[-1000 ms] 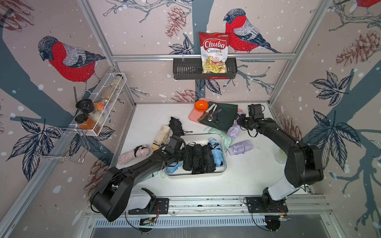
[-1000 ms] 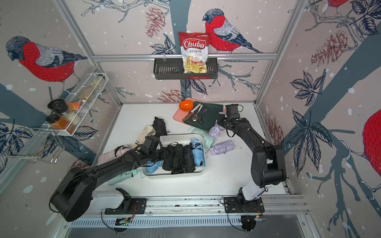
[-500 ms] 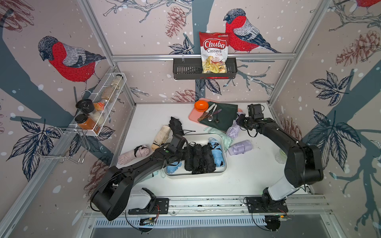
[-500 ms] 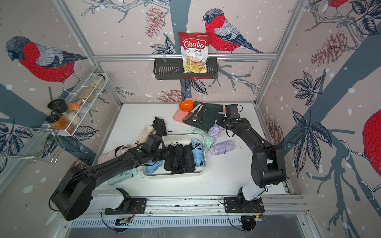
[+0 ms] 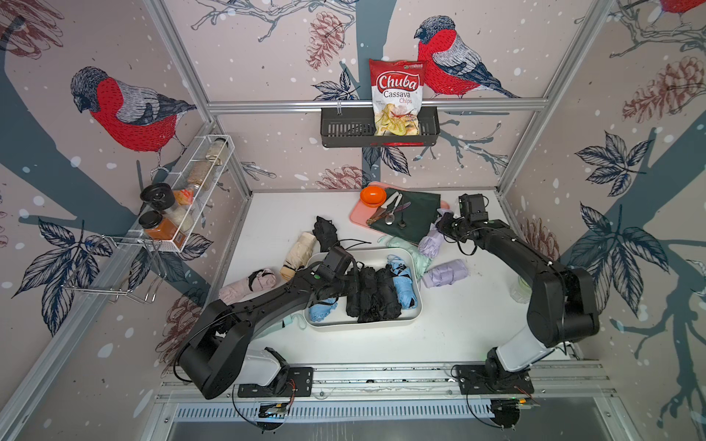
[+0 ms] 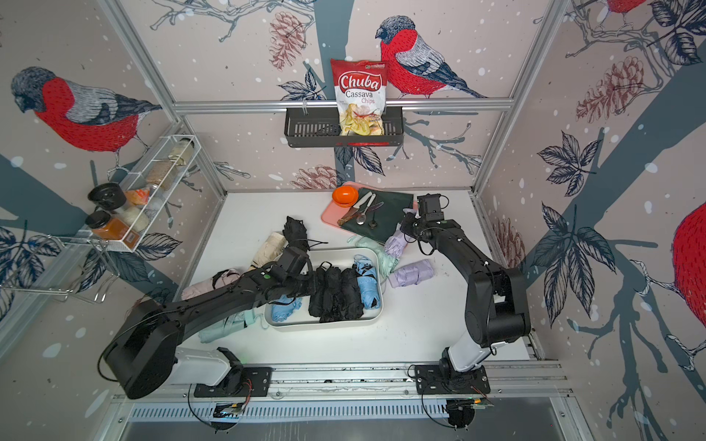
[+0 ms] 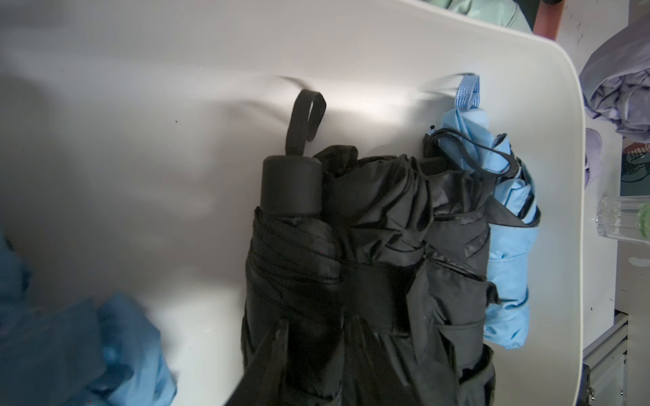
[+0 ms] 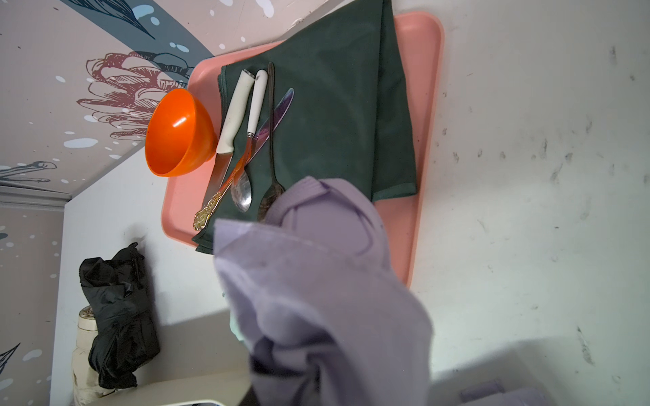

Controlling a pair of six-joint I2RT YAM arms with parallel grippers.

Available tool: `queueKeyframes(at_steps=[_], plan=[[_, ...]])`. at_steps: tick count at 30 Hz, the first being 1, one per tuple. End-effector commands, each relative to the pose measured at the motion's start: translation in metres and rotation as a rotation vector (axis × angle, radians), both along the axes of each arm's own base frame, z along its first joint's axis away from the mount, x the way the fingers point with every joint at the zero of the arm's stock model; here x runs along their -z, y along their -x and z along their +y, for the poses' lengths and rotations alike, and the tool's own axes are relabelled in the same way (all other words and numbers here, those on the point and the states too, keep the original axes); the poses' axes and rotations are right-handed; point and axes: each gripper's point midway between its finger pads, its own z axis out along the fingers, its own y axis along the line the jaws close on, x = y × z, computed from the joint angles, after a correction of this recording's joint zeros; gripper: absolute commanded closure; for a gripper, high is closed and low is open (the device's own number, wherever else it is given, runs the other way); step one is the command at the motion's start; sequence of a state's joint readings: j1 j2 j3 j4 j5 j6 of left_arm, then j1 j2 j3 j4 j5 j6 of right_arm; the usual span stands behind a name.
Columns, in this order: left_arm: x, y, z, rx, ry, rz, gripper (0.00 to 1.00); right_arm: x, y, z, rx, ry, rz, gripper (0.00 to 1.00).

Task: Put the umbrella into the storage box
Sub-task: Adjust the umbrella in the storage box.

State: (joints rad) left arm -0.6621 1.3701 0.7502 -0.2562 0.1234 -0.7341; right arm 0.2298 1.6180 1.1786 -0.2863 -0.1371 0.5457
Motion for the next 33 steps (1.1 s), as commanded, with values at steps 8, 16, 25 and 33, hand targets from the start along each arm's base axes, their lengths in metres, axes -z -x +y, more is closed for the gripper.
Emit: queueKeyframes(at_steps=[8,16,25,33], plan=[[0.009,0.002,-0.009,0.006,0.026,0.038,0.77,-0.018,-0.006,0.022,-0.064,-0.020,-0.077,0.70],[0.006,0.000,-0.012,0.016,0.033,0.026,0.78,-0.029,-0.004,0.036,-0.104,0.005,-0.095,0.70],[0.006,0.000,-0.009,0.008,0.031,0.010,0.78,-0.075,0.010,0.074,-0.206,-0.018,-0.185,0.74],[0.004,-0.001,-0.010,0.012,0.040,0.004,0.78,-0.099,0.026,0.129,-0.326,-0.086,-0.261,0.75]])
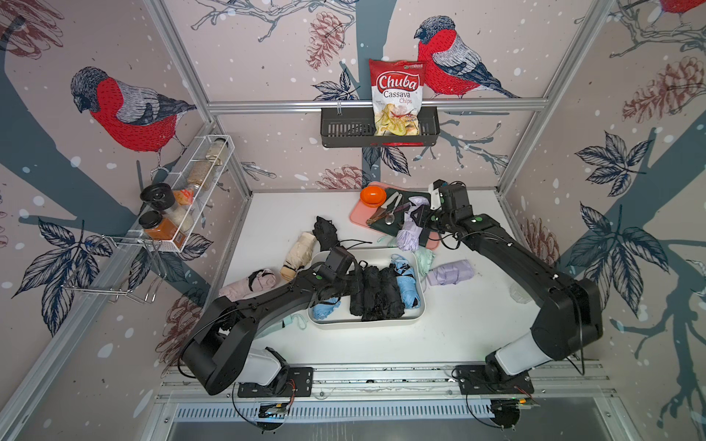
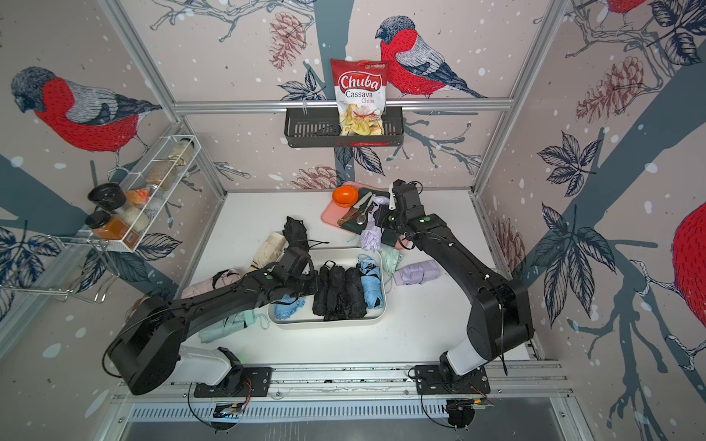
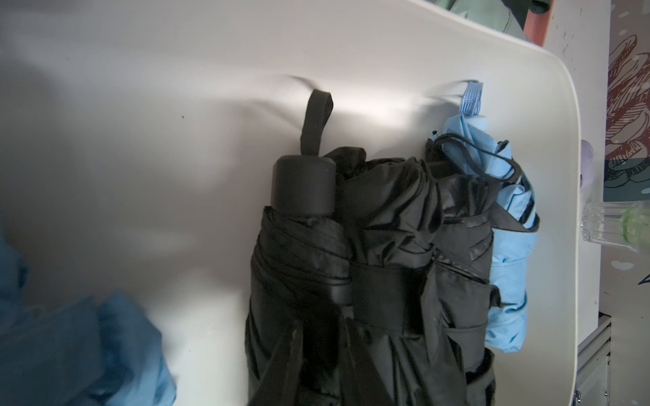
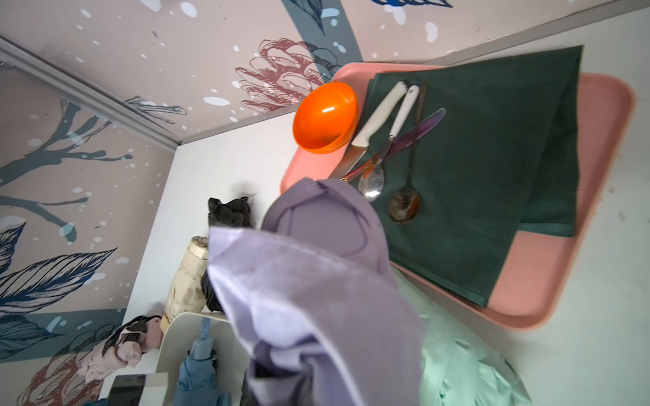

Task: Put the umbrella into the storage box
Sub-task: Adjust the umbrella in the storage box, then place the umbrella in the storage box.

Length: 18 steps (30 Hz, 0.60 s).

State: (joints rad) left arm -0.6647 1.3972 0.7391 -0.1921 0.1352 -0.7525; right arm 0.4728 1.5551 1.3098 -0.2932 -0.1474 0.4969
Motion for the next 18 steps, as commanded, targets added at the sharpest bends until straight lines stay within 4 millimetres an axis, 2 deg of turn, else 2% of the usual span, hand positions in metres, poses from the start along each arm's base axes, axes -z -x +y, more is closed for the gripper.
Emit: queueKeyframes(at_steps=[1,8,18], plan=[[0.001,0.004,-0.003,0.017,0.011,0.009,0.78,-0.013,0.000,0.029,-0.068,-0.065,-0.062,0.75],[0.002,0.006,-0.003,0.023,0.021,0.007,0.79,0.008,0.008,0.093,-0.188,-0.102,-0.064,0.79],[0.000,0.008,-0.006,0.043,0.042,-0.003,0.81,0.043,0.013,0.165,-0.277,-0.065,-0.038,0.82]])
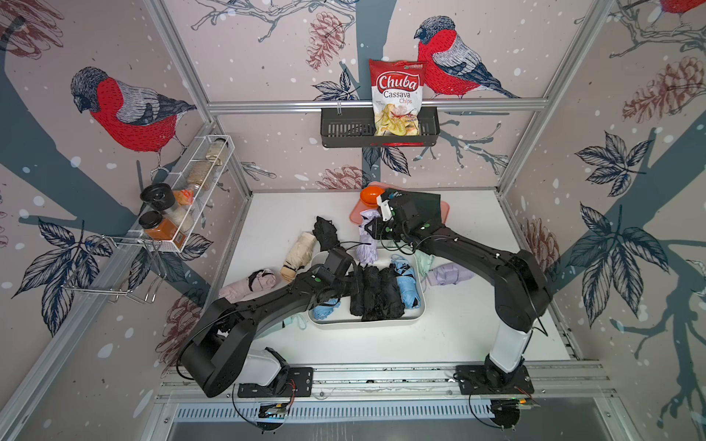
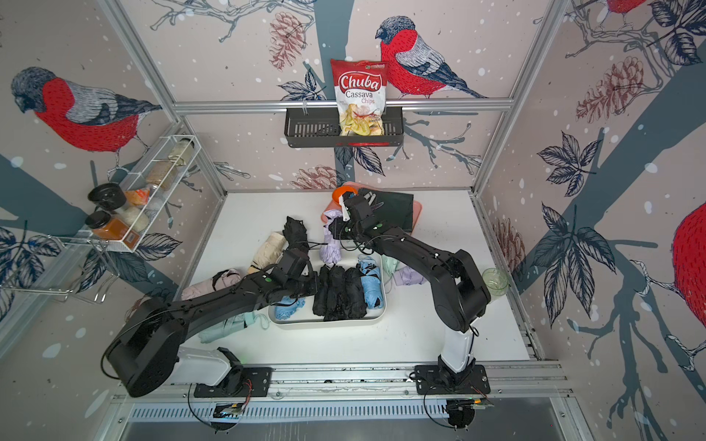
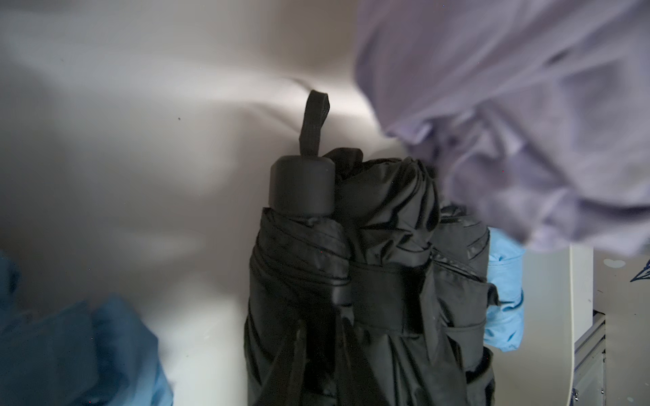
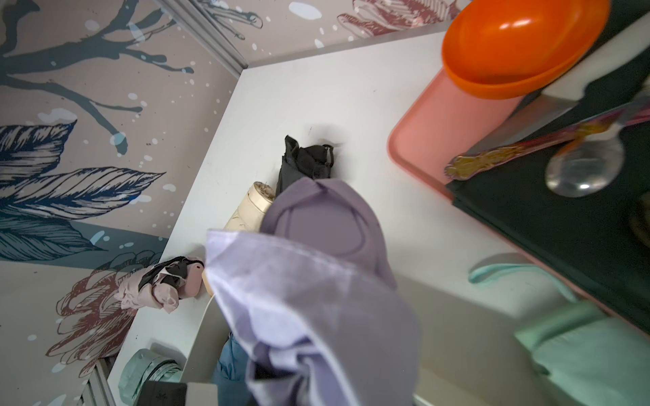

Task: Put the umbrella into the storage box
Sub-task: Place the umbrella in the storage box.

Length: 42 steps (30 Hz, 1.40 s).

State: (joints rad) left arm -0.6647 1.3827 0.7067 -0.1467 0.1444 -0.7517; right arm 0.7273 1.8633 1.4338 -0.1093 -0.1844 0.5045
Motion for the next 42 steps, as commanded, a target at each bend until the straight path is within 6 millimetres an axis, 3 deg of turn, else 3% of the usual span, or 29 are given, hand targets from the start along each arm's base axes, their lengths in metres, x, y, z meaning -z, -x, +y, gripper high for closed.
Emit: queueKeyframes(at_steps=[1,7,16,30,34,42], plan=[[-0.001,0.007,-0.005,0.037,0.020,0.010,0.81,-0.011,-0.007,0.022,-0.001,-0.047,-0.048,0.82],[-0.004,0.008,-0.005,0.041,0.026,0.000,0.81,0.003,-0.002,0.047,-0.047,-0.040,-0.030,0.83],[-0.003,0.008,-0.005,0.042,0.032,-0.002,0.81,0.037,0.023,0.069,-0.117,0.028,0.014,0.83],[-0.015,0.004,0.000,0.014,0.033,-0.038,0.75,0.083,0.050,0.067,-0.138,0.116,0.120,0.83],[-0.025,0.003,0.002,0.002,0.040,-0.062,0.65,0.088,0.051,0.063,-0.133,0.137,0.133,0.83],[-0.044,-0.002,0.016,-0.061,0.023,-0.122,0.65,0.098,0.059,0.054,-0.117,0.190,0.187,0.83]])
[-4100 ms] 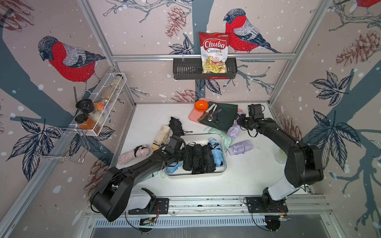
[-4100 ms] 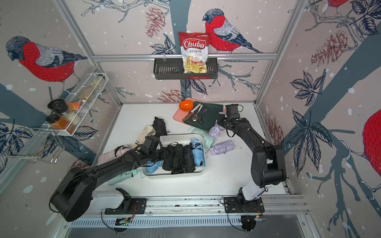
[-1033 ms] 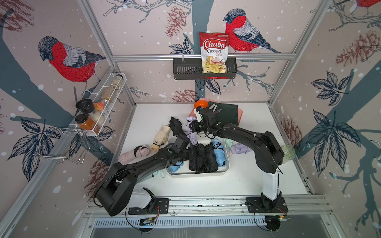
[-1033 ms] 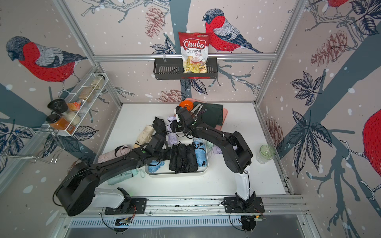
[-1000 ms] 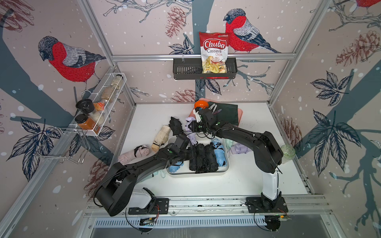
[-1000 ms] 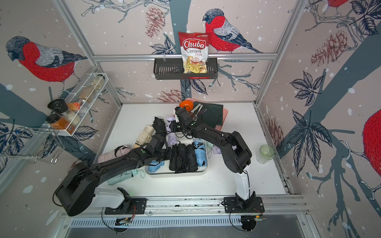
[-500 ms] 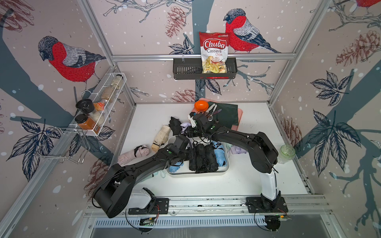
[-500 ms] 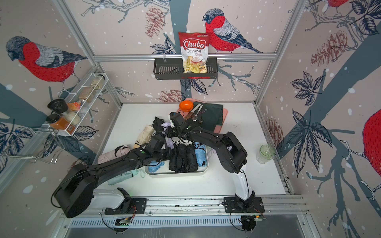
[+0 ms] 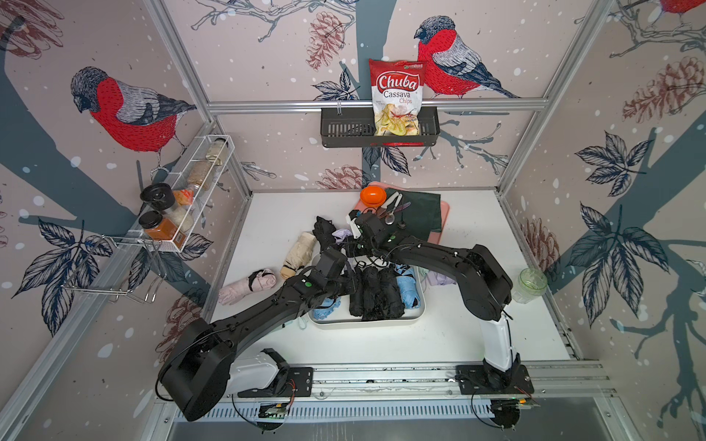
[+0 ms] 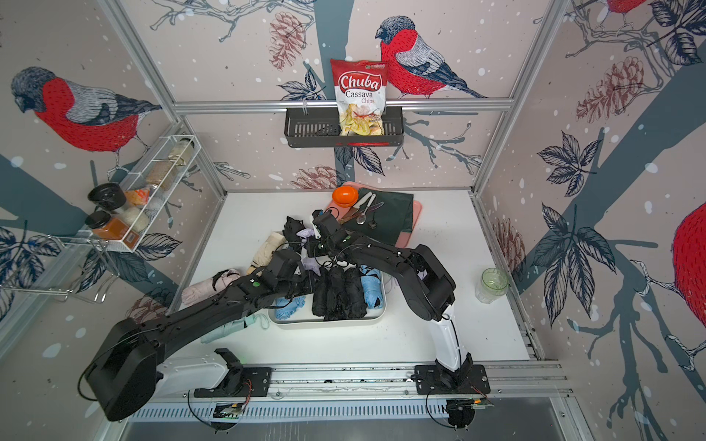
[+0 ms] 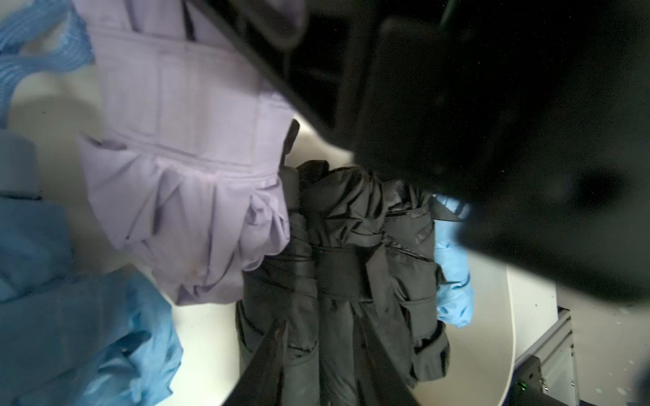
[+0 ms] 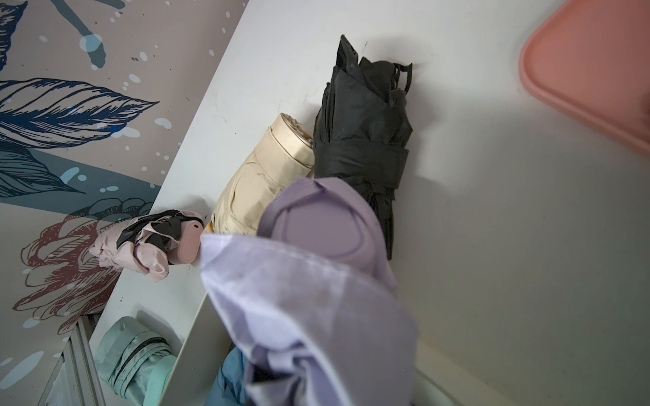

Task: Put the umbrella into the storage box
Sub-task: Place the umbrella in the storage box.

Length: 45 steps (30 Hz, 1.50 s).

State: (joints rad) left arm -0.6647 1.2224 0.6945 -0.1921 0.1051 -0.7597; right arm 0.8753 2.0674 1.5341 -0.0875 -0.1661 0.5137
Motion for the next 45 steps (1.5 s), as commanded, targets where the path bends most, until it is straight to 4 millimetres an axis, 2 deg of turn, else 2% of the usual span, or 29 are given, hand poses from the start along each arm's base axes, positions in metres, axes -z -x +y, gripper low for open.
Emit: queueKeyframes(at_steps=[1,6,16,22,28,30,35,37,39,41,43,45], plan=[[-0.006,-0.004,0.009,-0.042,-0.022,-0.030,0.65,0.036,0.023,-0.022,0.013,0.145,0.134,0.82],[-0.012,-0.009,0.024,-0.111,-0.049,-0.055,0.69,0.045,0.034,-0.029,0.015,0.216,0.176,0.83],[-0.014,-0.017,0.074,-0.259,-0.134,-0.060,0.68,0.057,0.068,-0.033,-0.034,0.284,0.280,0.83],[-0.007,-0.019,0.078,-0.250,-0.159,-0.043,0.67,0.055,0.082,-0.036,-0.072,0.310,0.311,0.80],[0.000,-0.022,0.075,-0.237,-0.159,-0.022,0.65,0.054,0.097,-0.038,-0.120,0.311,0.349,0.68],[-0.001,-0.023,0.074,-0.235,-0.156,-0.026,0.64,0.052,0.099,-0.038,-0.133,0.309,0.347,0.60],[-0.001,-0.026,0.072,-0.236,-0.141,-0.027,0.61,0.046,0.095,-0.036,-0.138,0.300,0.324,0.44],[0.000,-0.027,0.073,-0.240,-0.145,-0.026,0.62,0.043,0.093,-0.034,-0.141,0.291,0.317,0.43],[0.001,-0.027,0.077,-0.248,-0.152,-0.023,0.66,0.037,0.094,-0.033,-0.150,0.280,0.309,0.53],[0.004,-0.028,0.081,-0.264,-0.159,-0.023,0.70,0.030,0.093,-0.032,-0.156,0.270,0.295,0.68],[0.005,-0.029,0.087,-0.284,-0.167,-0.021,0.74,0.020,0.091,-0.031,-0.160,0.270,0.274,0.77],[0.007,-0.029,0.091,-0.298,-0.172,-0.019,0.75,0.012,0.089,-0.031,-0.164,0.270,0.261,0.81]])
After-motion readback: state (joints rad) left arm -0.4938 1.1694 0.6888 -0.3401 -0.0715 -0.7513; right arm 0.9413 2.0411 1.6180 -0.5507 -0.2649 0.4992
